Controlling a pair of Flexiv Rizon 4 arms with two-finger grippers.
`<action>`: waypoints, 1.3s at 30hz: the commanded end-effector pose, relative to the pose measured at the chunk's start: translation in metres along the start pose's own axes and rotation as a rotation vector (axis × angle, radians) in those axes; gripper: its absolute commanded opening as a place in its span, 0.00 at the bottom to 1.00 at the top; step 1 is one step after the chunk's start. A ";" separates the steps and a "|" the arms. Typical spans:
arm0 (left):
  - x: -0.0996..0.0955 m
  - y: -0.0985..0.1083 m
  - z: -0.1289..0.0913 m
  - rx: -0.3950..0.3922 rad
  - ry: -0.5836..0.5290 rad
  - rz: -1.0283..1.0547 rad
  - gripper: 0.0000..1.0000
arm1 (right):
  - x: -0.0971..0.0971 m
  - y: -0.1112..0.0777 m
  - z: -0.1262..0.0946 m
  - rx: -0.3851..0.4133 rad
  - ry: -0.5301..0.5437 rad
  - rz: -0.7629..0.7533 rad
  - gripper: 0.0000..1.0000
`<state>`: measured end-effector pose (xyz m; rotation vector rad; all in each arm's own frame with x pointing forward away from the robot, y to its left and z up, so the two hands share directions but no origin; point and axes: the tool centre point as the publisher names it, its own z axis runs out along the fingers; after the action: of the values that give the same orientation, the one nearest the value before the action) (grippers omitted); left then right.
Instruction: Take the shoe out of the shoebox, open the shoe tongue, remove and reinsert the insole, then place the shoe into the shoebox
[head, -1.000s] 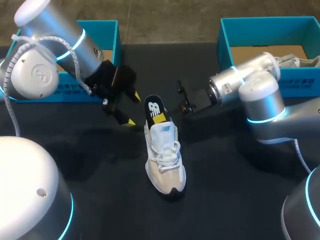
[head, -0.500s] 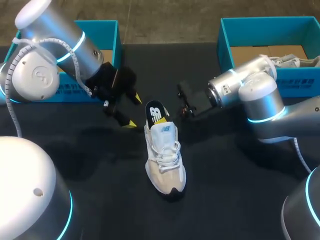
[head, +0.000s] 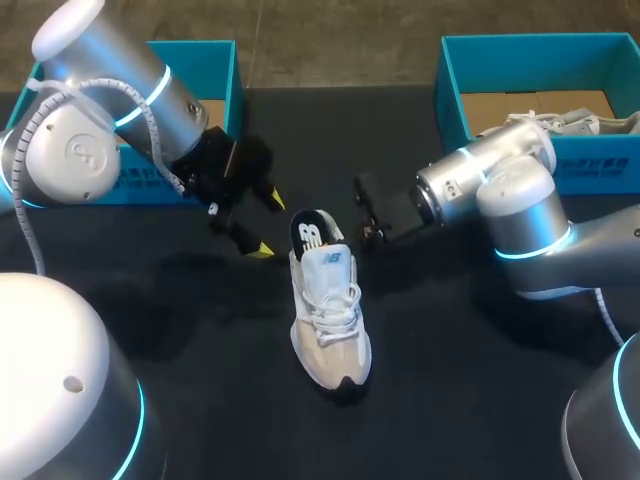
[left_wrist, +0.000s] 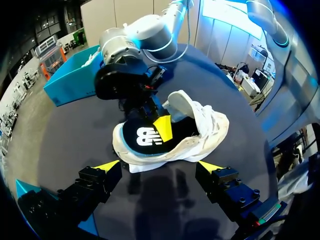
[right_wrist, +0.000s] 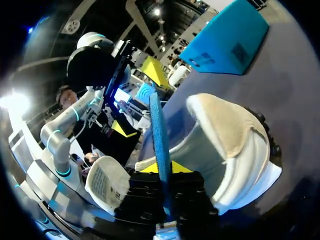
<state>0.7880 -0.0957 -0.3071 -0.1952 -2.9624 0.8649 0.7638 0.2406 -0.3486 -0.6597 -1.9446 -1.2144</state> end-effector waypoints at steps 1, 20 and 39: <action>-0.002 0.000 -0.001 0.004 0.004 0.004 1.00 | 0.009 0.006 -0.001 0.002 -0.034 -0.018 0.36; -0.001 0.003 -0.007 0.009 0.002 0.004 1.00 | 0.003 0.029 -0.008 0.053 -0.067 -0.057 0.00; 0.000 0.001 -0.003 0.016 0.014 0.012 1.00 | 0.011 -0.004 0.005 0.064 -0.060 0.019 0.00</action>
<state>0.7871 -0.0920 -0.3049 -0.2159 -2.9452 0.8859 0.7598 0.2438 -0.3437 -0.6739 -2.0103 -1.1178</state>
